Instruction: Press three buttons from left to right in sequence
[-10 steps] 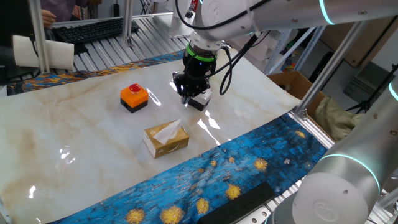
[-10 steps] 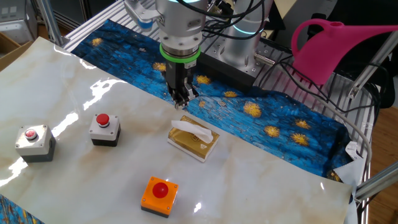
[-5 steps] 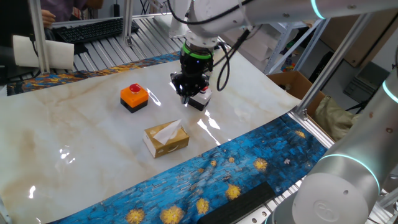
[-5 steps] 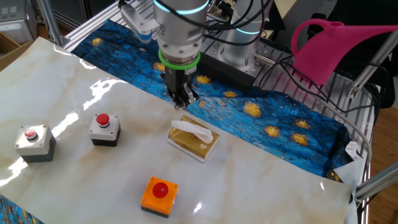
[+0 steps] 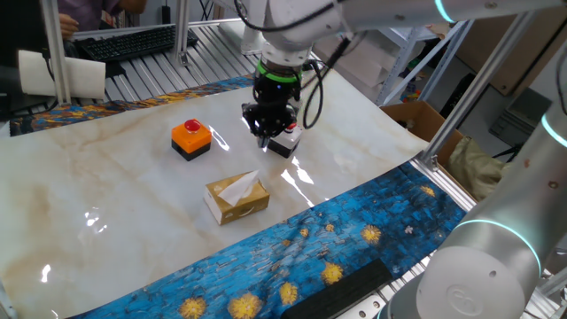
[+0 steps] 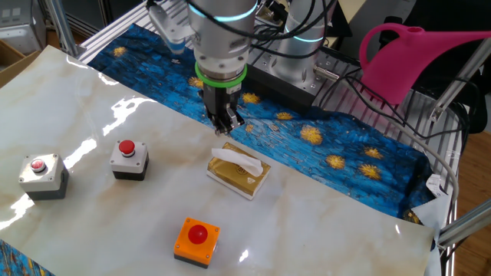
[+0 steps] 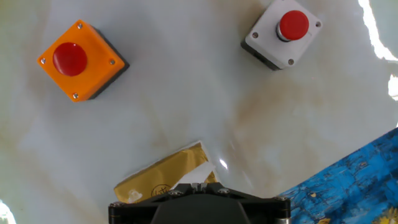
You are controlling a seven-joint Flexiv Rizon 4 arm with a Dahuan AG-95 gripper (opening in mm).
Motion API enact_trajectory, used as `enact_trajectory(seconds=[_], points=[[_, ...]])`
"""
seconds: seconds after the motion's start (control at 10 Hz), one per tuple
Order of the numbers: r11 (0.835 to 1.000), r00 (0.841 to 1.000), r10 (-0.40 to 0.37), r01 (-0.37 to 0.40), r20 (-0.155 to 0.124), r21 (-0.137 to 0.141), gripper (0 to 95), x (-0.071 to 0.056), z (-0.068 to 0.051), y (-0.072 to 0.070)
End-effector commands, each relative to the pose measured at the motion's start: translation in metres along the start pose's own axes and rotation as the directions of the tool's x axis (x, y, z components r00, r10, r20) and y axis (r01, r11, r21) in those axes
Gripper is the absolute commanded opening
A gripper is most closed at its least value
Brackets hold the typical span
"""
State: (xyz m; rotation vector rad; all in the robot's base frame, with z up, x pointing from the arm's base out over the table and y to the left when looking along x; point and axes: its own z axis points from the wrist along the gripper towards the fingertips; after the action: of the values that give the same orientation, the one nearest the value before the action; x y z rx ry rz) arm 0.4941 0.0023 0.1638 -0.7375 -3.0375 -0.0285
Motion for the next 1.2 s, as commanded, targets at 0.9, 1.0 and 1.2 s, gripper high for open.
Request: enact_trajectory(seconds=[0.9,1.0,1.2], points=[[0.998,0.998,0.048,-0.047,0.034,-0.037,38.0,-0.0009,0.0033,0.0015],[0.997,0.997,0.061,-0.059,0.042,-0.045,38.0,-0.0015,0.0042,0.002],[0.996,0.995,0.075,-0.071,0.067,-0.062,38.0,-0.0049,0.0073,0.0028]])
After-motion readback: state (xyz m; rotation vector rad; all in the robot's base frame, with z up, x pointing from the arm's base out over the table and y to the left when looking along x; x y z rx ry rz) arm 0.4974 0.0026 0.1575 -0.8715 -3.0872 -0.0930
